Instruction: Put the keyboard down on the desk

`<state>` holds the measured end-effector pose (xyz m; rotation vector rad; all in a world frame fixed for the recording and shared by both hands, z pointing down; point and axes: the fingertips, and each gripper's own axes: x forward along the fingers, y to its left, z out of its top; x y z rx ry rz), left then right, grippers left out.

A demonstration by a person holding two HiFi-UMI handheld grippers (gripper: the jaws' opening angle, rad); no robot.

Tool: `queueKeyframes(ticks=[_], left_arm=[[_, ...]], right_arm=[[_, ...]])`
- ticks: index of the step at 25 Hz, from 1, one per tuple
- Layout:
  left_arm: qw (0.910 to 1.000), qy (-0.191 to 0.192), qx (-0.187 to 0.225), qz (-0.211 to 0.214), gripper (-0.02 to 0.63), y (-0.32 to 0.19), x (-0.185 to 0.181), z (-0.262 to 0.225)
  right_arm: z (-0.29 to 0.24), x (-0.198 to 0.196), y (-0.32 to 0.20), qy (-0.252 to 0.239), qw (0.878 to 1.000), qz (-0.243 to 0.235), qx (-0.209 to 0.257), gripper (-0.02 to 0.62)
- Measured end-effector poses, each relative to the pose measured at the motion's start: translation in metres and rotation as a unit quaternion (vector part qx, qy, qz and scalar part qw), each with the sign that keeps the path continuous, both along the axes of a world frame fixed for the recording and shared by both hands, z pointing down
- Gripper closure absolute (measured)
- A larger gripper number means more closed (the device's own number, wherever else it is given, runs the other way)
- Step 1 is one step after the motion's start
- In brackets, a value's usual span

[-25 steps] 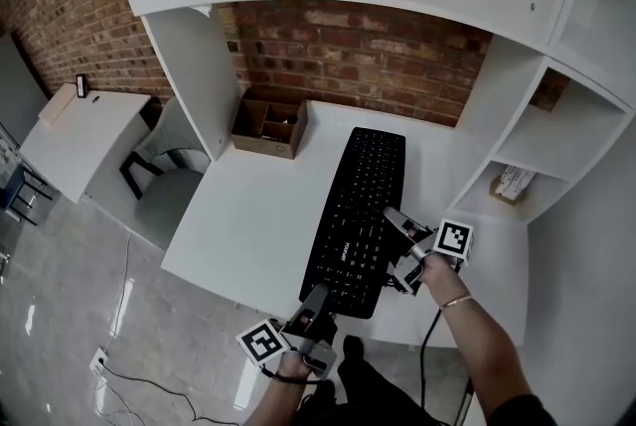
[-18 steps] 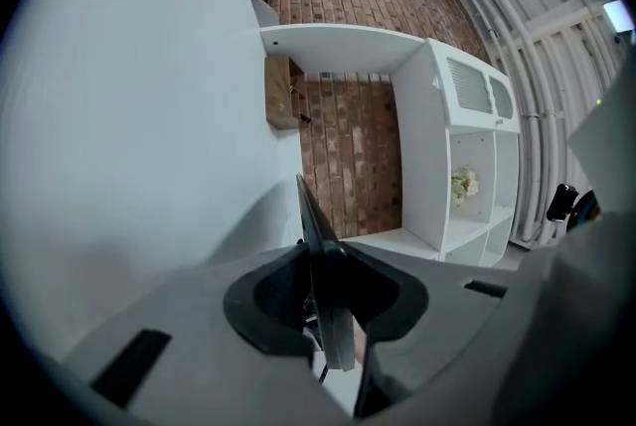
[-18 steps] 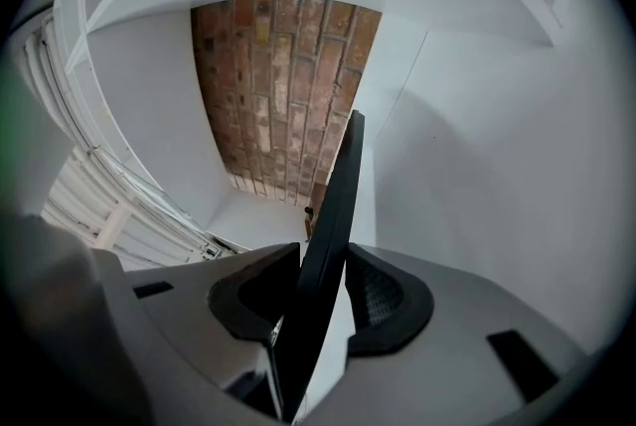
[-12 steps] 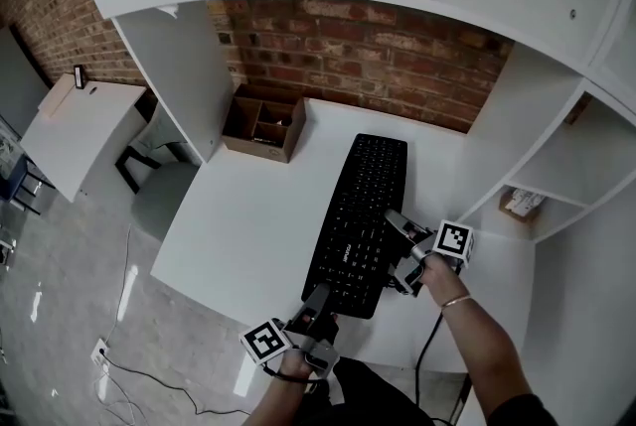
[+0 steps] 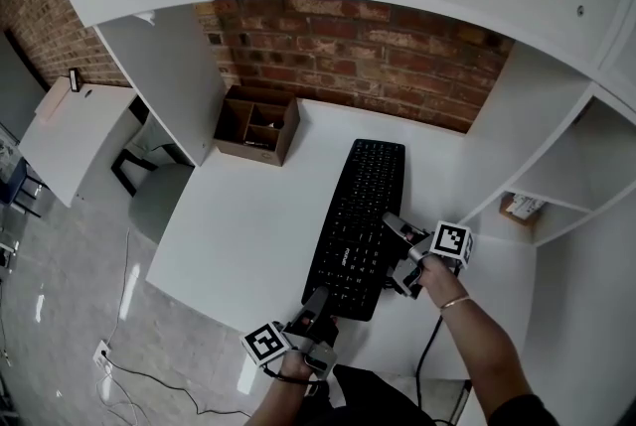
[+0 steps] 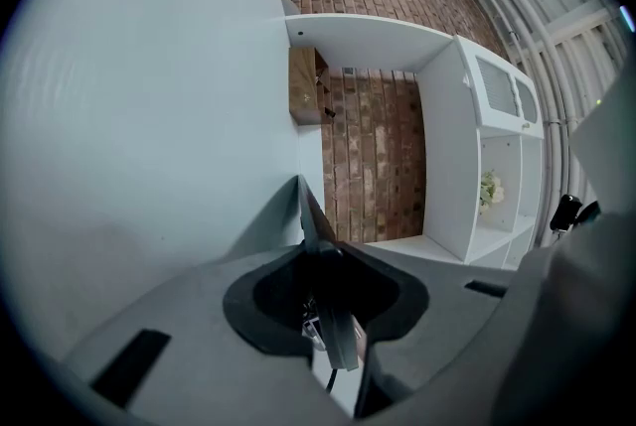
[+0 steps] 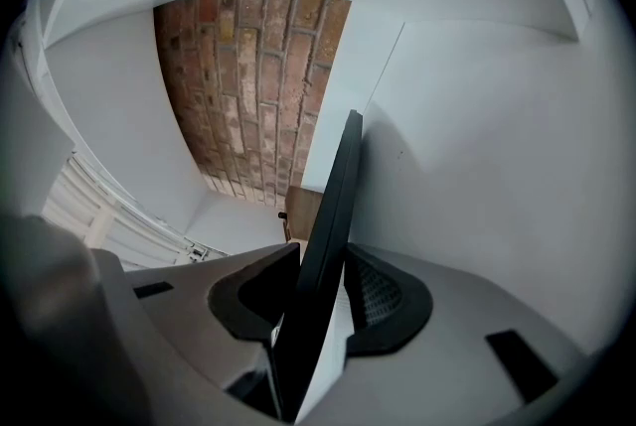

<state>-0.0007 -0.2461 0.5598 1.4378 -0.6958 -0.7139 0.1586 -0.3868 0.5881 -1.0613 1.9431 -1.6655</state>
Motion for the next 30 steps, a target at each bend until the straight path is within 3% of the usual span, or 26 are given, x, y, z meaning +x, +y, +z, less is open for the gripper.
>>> queueKeyframes(ticks=[18, 24, 30], left_arm=[[0.9984, -0.009, -0.051, 0.024, 0.522, -0.006, -0.002, 0.029], [0.9941, -0.027, -0.101, 0.031, 0.515, -0.005, -0.008, 0.044], [0.9908, -0.028, -0.125, 0.044, 0.505, -0.001, -0.007, 0.045]], right_arm=[[0.014, 0.001, -0.004, -0.017, 0.999, 0.016, -0.049, 0.474], [0.016, 0.0, -0.004, -0.015, 0.998, 0.021, -0.061, 0.48], [0.016, -0.003, -0.003, -0.018, 0.997, 0.029, -0.067, 0.483]])
